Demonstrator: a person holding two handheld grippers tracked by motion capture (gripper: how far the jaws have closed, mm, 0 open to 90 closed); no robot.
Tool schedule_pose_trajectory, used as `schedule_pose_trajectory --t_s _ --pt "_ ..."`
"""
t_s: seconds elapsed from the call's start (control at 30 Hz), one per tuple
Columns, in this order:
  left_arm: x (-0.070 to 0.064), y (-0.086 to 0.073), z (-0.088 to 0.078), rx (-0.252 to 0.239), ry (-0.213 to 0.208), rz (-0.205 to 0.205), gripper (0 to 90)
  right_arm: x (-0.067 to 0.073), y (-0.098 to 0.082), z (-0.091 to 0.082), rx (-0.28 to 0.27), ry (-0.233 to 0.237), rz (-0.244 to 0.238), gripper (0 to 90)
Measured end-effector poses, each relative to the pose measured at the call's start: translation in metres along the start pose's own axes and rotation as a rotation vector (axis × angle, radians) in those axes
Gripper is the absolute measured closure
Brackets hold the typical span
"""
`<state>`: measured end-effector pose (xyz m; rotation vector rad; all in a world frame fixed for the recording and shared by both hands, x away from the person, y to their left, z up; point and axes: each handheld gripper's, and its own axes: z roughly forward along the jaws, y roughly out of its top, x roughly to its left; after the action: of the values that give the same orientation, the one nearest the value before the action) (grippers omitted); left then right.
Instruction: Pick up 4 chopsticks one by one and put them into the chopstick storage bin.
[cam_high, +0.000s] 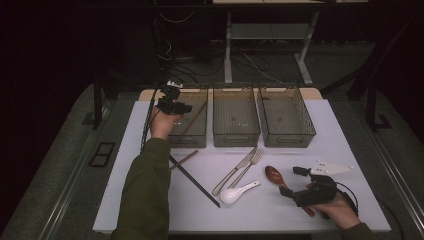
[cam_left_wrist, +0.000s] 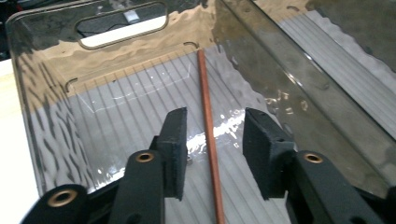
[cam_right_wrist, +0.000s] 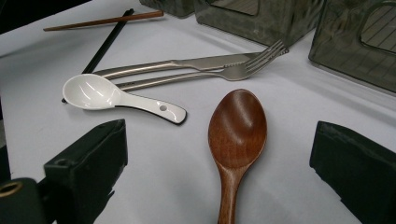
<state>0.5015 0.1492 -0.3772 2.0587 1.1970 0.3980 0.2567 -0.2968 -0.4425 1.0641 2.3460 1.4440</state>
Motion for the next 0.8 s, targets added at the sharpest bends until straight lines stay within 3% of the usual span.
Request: schedule_pose_trajectory --t_s 0.23,0.8 --pt "-0.005 0.001 -0.011 0.016 -0.052 0.032 47.0 0.0 0.0 0.0 0.001 0.0 0.003 4.0" --pt "-0.025 0.0 -0.041 -0.001 -0.102 0.135 33.8 0.0 0.0 0.0 0.0 -0.003 0.008 4.0"
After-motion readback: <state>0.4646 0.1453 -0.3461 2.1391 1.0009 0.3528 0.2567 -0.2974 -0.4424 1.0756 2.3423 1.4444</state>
